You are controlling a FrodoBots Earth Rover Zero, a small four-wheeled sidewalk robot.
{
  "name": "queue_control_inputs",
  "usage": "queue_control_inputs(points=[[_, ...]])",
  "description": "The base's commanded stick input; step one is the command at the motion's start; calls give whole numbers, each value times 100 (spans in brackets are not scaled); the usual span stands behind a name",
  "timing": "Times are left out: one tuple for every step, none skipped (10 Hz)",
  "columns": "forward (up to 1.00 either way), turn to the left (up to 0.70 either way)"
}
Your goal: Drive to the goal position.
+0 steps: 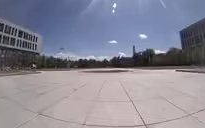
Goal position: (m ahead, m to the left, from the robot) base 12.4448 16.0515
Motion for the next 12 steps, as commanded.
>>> queue_control_inputs(points=[[58, 0], [56, 0], [55, 0], [54, 0], [53, 0], [52, 0], [51, 0], [50, 0], [49, 0], [49, 0], [49, 0], [49, 0]])
